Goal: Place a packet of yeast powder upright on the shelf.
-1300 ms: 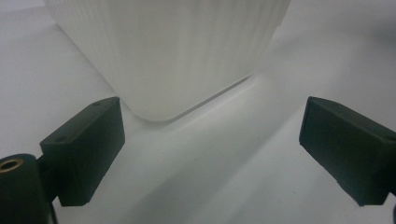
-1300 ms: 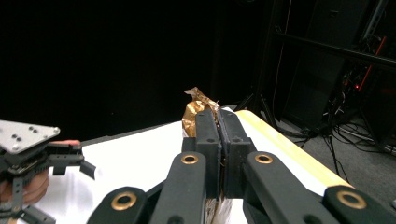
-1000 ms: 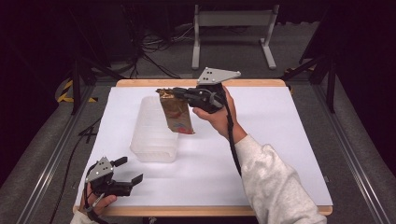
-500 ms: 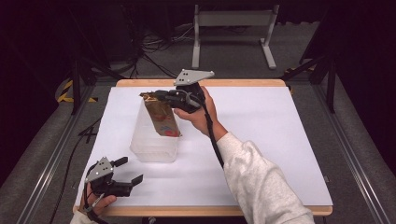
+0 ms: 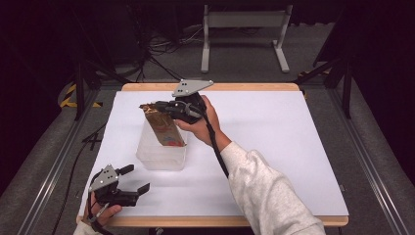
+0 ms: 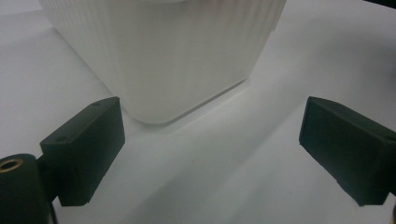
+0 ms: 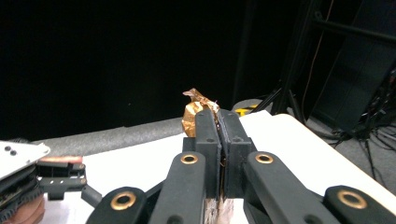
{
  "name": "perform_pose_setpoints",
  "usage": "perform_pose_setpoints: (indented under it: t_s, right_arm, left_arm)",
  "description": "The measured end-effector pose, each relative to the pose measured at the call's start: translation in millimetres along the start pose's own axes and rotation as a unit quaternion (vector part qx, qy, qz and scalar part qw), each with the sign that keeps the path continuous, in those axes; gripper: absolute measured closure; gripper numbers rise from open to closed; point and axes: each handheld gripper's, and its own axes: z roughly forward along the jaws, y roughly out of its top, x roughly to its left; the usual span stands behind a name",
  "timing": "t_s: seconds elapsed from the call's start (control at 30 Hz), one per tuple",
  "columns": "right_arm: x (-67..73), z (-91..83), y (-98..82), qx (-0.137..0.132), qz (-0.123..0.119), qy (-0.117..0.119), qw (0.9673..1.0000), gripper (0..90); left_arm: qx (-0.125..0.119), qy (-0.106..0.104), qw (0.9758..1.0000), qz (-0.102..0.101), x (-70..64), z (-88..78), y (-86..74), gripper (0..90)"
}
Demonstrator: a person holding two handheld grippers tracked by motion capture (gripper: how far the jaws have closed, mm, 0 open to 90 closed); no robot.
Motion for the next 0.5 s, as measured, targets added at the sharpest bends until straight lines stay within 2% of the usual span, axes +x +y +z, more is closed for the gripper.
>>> perform_pose_setpoints:
  t_s: [0.2, 0.5]
  right_arm:
    - [-3.2, -0.4, -11.7, 0.003, 0.011, 0.001, 0.9999, 87.5]
    - [-3.1, 1.6, -31.3, 0.032, 0.010, -0.003, 0.9994, 87.0]
  left_arm:
    - [0.000, 0.000, 1.0000, 0.000, -0.1, 0.0, 0.0, 7.7]
    - [-0.001, -0.001, 1.0000, -0.001, 0.2, 0.0, -0.1, 7.7]
